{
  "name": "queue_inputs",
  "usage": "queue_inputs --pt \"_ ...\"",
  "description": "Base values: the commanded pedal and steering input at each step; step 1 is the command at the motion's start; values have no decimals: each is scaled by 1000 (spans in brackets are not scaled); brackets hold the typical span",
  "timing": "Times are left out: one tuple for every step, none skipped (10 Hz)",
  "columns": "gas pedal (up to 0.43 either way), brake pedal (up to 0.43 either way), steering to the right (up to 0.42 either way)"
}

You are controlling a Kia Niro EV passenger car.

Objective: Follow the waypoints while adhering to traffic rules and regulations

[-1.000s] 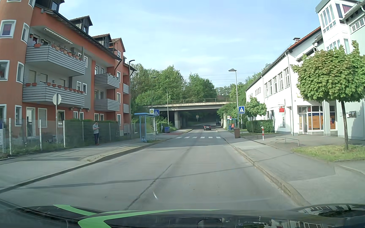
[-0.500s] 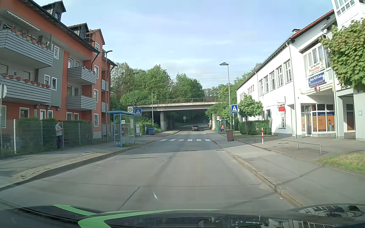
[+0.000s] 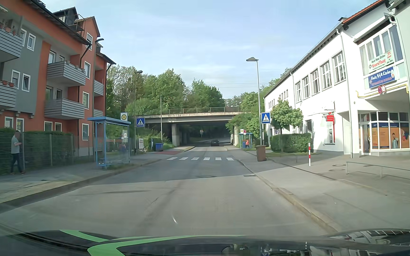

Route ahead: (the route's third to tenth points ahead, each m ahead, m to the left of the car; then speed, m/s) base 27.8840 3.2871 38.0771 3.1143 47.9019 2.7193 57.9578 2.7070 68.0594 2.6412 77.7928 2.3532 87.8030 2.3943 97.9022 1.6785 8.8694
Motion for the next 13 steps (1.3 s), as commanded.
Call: queue_inputs --pt "228 0 9" --pt "228 0 8" --pt "220 0 8" --pt "209 0 6" --pt "189 0 5" --pt "177 0 4" --pt "177 0 4" --pt "177 0 4" --pt "177 0 3" --pt "177 0 2" --pt "177 0 1" --pt "177 0 0" --pt "177 0 0"
